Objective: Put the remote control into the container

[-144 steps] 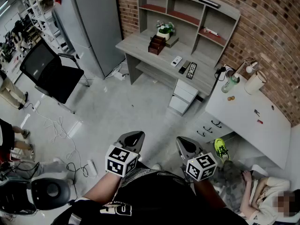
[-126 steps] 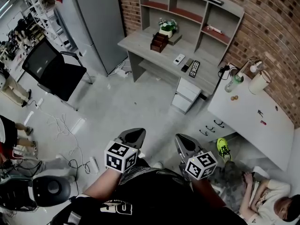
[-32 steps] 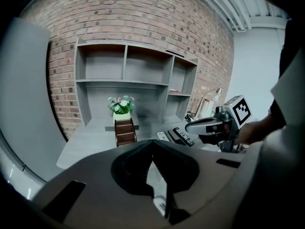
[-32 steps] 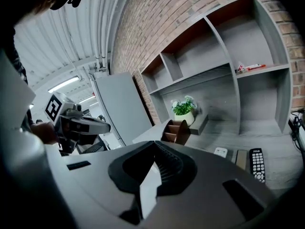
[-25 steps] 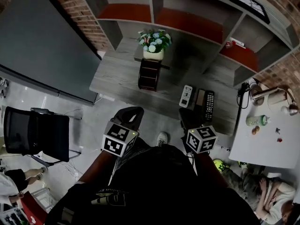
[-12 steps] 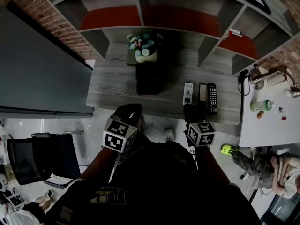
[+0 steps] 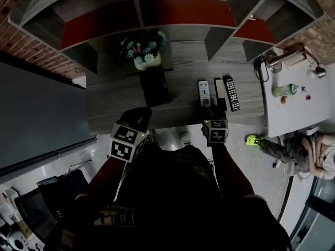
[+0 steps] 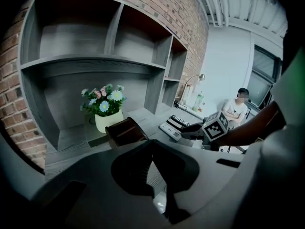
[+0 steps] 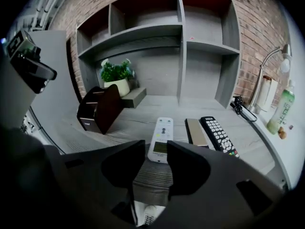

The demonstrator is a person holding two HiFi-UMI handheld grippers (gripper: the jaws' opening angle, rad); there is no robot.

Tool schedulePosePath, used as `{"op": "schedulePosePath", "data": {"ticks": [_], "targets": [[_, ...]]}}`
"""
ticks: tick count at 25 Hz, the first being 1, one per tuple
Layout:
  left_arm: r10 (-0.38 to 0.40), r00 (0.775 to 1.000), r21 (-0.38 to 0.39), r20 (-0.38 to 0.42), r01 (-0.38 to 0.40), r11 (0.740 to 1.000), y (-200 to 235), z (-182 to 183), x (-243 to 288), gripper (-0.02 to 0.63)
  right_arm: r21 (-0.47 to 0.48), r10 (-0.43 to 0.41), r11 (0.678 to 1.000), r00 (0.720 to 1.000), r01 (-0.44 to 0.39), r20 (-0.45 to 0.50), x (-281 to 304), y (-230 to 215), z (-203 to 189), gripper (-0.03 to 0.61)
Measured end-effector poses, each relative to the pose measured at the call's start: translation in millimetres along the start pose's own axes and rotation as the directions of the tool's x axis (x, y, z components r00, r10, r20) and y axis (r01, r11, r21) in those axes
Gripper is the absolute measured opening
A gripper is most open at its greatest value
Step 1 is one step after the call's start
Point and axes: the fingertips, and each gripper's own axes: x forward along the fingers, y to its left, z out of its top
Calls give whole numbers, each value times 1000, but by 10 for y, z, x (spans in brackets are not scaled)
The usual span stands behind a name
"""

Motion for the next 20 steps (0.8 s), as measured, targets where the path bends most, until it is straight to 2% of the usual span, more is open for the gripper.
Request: {"op": "schedulePosePath", "data": {"ticks": [3, 4, 9, 13, 20], "targets": [[-23, 1000, 26, -9, 24, 999, 110, -23, -26, 6, 29, -69, 997, 997, 70, -24, 147, -99, -98, 223], [-29, 1000, 27, -9, 29, 999, 147, -28, -40, 6, 45, -76, 996, 997, 77, -35, 188, -112, -138, 238], [-45, 999, 15, -13, 45, 999, 356, -66, -111, 6, 62, -88, 994, 991, 94, -100, 381, -82, -308, 245], [-18, 1000, 8, -6, 18, 1000, 519, -78, -209, 6, 86, -114, 988, 985, 126, -132, 474, -150, -410, 247], [23, 999, -36, 25, -22, 999, 658, -77, -339, 6, 28, -113, 993, 984, 117, -139, 428, -129, -348, 222]]}}
